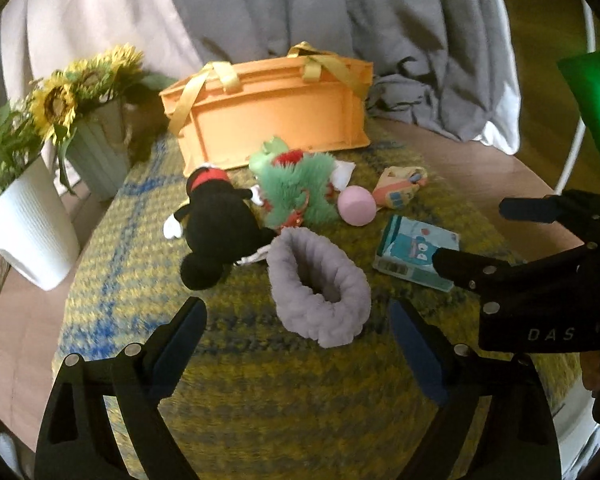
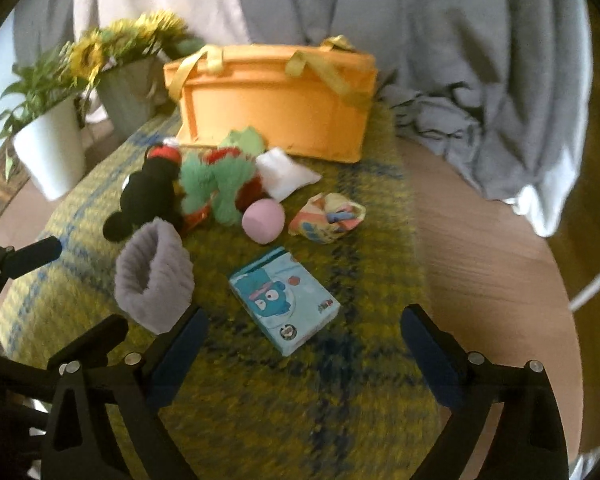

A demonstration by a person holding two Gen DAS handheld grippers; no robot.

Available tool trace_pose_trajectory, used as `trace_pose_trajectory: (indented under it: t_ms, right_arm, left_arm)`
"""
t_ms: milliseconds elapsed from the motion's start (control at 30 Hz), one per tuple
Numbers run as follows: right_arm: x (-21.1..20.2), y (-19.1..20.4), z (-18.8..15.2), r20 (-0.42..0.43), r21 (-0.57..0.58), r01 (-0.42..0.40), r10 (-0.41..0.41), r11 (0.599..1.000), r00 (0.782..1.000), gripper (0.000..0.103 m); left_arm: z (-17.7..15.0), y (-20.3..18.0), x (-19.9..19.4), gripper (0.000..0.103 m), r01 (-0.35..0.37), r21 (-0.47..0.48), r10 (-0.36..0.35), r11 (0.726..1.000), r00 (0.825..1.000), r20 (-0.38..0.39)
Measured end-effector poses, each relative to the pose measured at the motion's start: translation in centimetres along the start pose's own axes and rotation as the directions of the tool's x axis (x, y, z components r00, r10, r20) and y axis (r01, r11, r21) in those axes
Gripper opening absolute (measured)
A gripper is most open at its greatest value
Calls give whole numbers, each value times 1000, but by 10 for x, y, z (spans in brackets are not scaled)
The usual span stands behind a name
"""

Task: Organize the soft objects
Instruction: 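Grasp the lavender hair band with the left tool while the right tool grasps the blue card pack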

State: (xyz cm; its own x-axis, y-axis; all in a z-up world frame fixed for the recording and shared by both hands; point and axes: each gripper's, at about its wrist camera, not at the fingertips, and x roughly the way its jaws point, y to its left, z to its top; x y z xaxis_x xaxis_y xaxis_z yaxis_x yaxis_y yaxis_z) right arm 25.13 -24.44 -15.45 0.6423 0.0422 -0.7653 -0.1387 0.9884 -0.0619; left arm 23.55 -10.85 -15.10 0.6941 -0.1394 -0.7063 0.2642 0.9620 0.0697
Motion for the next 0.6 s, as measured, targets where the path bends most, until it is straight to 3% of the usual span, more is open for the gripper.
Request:
trace_pose_trajectory:
  t_ms: [167, 400, 600]
  right_arm:
    - [24, -8, 0, -53, -65, -102, 99, 993, 994, 90]
    - [44, -5, 0, -69, -140, -161, 152, 977, 986, 85]
    - [58, -7, 2, -78, -152, -203, 193, 967, 978, 75]
  left_arm:
    - [-6, -10, 16, 87, -44, -17, 43, 999, 999, -28]
    - [-11, -15, 32, 79, -66, -39, 64, 997, 997, -45]
    - [-9, -19, 40, 61, -58, -32, 57, 998, 998, -41]
